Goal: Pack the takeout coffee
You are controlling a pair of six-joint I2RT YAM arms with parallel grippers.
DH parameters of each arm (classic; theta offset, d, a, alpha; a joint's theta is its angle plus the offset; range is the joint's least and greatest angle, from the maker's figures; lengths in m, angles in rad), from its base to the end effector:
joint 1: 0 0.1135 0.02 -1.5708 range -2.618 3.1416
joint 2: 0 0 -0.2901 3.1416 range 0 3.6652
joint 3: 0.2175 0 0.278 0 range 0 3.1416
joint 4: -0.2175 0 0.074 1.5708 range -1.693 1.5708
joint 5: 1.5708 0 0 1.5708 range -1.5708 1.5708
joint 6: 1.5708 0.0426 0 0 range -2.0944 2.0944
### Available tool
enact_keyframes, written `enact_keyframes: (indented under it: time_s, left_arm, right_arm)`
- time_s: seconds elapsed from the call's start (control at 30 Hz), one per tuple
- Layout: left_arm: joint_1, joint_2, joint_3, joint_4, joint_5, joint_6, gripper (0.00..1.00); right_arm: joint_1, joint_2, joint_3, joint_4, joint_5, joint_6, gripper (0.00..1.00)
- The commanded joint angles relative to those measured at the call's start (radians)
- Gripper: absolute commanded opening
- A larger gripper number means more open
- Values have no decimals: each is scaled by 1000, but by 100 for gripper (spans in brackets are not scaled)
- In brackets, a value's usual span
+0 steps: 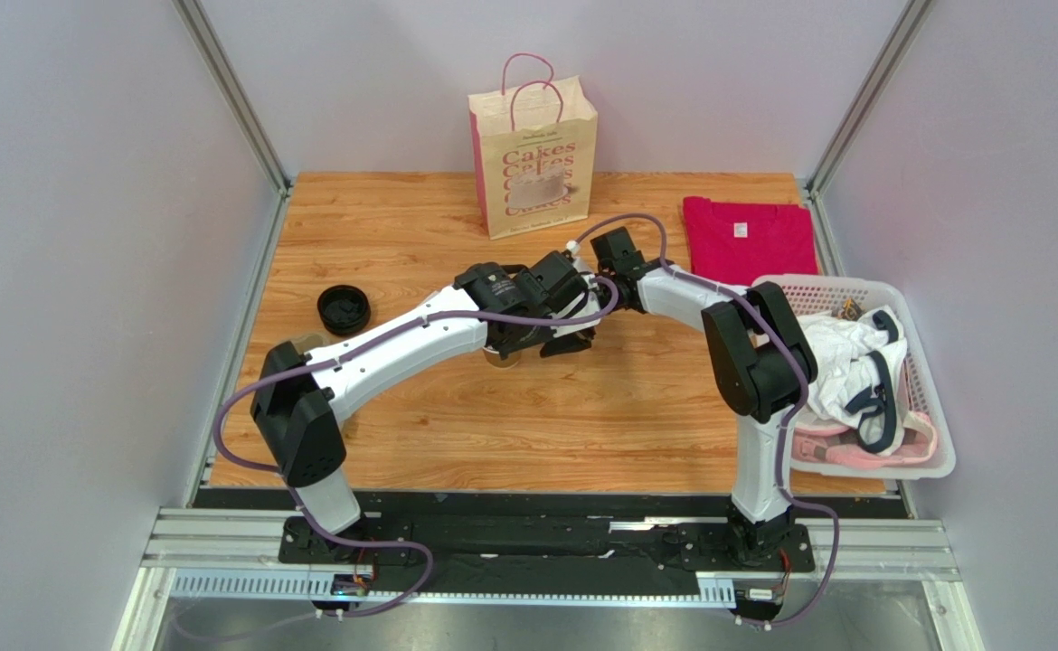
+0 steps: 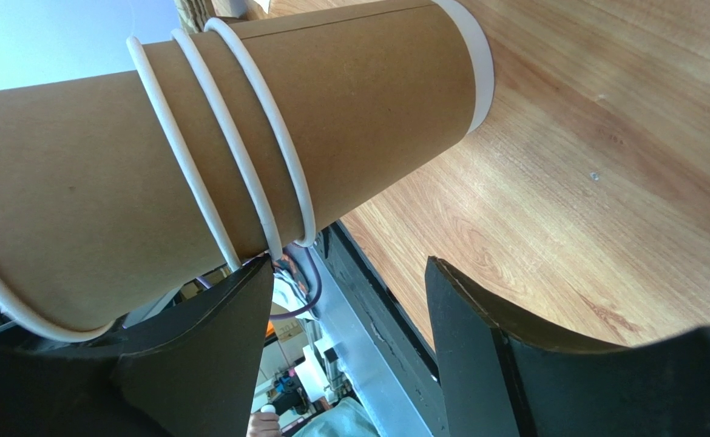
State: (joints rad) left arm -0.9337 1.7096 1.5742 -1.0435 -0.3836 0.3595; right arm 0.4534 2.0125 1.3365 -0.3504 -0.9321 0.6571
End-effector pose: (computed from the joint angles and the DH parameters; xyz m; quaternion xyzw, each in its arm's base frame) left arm 0.2392 -0.2964 0.3187 0.5505 0.7909 0.1252 0.2363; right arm 0.3849 0.2256 0.1677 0.0327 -0.8683 -0.4944 0.0241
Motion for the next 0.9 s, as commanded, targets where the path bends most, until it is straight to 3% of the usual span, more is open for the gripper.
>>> enact_keyframes:
  time_s: [0.0,0.47,0.6,0.87]
  left_arm:
    - [-8,-48,70,16,-52,65,0]
    - [-8,-87,191,-62,-135,196,0]
    - [-11,-81,286,-96,-104,226,0]
    - [-91,-56,346,-105,-84,308,0]
  right_arm:
    - [7,-15,38,-18,16,-30,65]
    - [7,-66,59,-61,6,-62,66]
    - [1,-90,88,-114,-13,-92,67]
    - [-80,-156,119,-248,-31,-186,74]
